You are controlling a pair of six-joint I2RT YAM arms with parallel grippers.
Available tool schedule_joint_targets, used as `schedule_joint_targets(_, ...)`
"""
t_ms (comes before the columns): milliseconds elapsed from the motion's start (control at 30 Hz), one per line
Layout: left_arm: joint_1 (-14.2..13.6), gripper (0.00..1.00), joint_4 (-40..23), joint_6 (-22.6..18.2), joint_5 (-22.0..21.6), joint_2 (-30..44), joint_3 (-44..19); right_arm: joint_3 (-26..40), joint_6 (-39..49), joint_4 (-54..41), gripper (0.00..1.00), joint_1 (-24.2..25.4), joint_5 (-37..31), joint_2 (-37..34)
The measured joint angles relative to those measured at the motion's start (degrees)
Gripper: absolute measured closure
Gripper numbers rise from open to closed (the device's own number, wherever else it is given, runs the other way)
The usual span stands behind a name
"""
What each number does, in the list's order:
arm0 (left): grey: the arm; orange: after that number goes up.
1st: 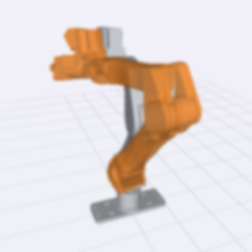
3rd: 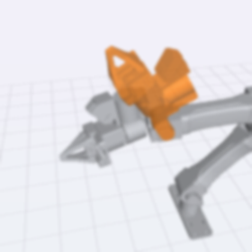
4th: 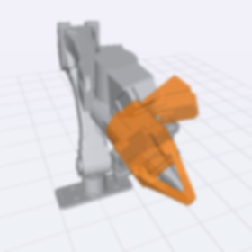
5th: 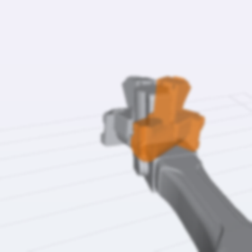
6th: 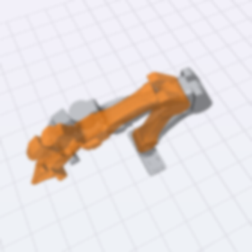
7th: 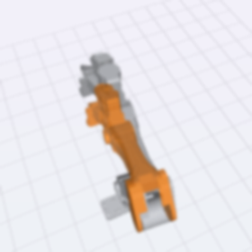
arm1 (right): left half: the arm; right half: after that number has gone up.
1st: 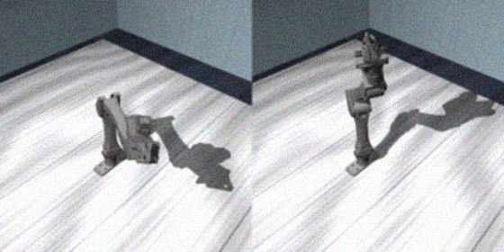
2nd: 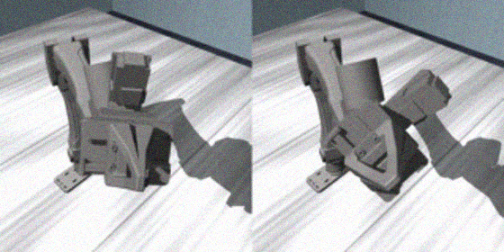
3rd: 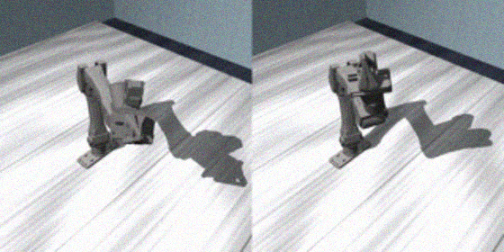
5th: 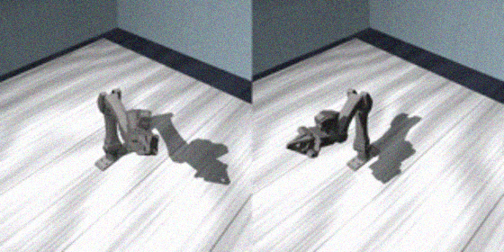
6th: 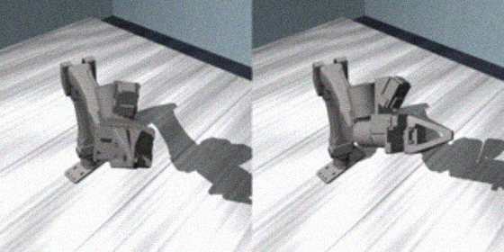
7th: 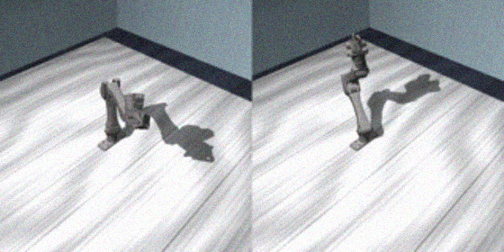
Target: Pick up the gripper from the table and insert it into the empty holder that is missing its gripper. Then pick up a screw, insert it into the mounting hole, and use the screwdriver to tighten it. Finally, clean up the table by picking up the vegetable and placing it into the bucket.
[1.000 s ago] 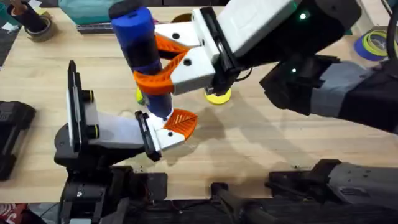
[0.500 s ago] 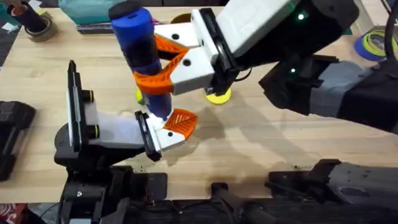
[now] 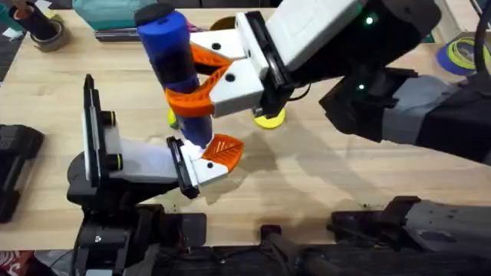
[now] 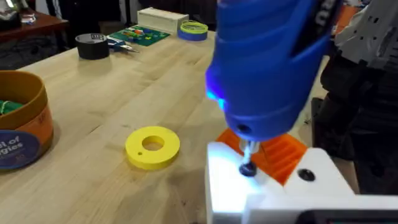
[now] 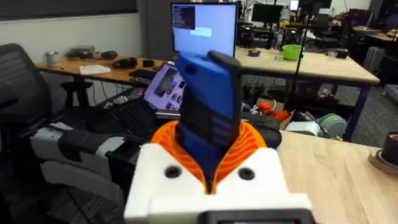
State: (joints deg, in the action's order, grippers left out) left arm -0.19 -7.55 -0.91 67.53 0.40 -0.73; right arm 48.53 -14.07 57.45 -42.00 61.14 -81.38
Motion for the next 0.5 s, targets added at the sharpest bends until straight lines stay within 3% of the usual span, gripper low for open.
schedule_joint_targets(500,0.0,0.996,0.0,0.0,0.0,0.01,0.0,0.0,0.0,-0.44,0.978,-0.59,-0.04,0.0)
